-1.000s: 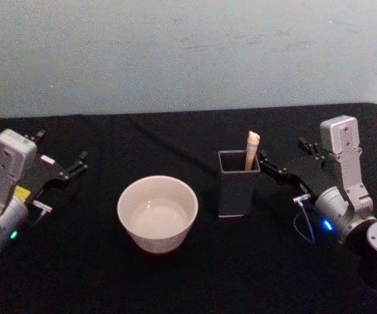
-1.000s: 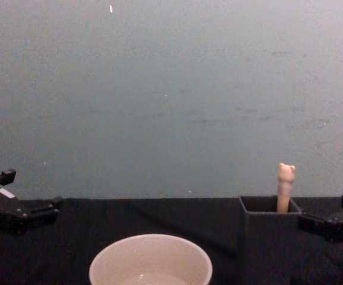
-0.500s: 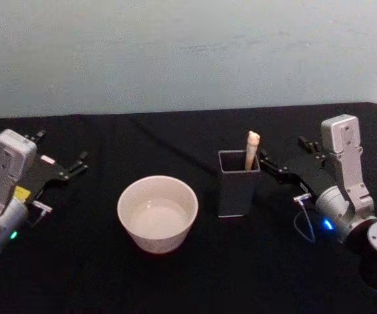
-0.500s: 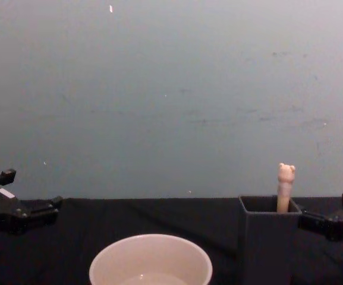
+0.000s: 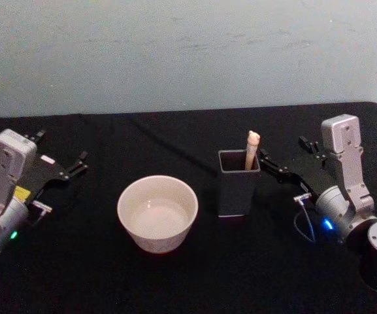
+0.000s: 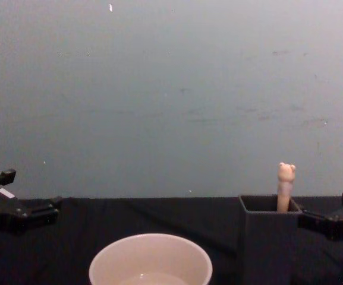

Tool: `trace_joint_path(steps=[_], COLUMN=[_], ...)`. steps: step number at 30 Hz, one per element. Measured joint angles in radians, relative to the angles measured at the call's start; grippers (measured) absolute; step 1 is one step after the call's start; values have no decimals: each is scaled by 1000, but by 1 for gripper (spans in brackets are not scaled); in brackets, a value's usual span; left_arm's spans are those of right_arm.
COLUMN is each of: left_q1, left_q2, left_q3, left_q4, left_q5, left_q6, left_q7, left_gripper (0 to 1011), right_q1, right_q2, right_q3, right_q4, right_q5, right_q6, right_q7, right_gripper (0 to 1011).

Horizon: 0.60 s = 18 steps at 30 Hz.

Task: Pick up the stirring spoon with one hand, stir inside the cup, then place it back in its original position.

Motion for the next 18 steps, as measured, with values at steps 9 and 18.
trace_joint_path(steps=[9, 18], left_q1=[0, 0], left_q2=[0, 0], left_q3=[0, 0], left_q4=[0, 0], left_q5=[0, 0], left_q6=[0, 0], left_q7=[0, 0], left_gripper=[1002, 1001], right_q1=[0, 0], right_q2=[0, 0], right_q3=[0, 0], right_q4=[0, 0], right_q5=[0, 0], right_q6=[0, 0], right_q7=[0, 0], right_gripper=[1002, 1002])
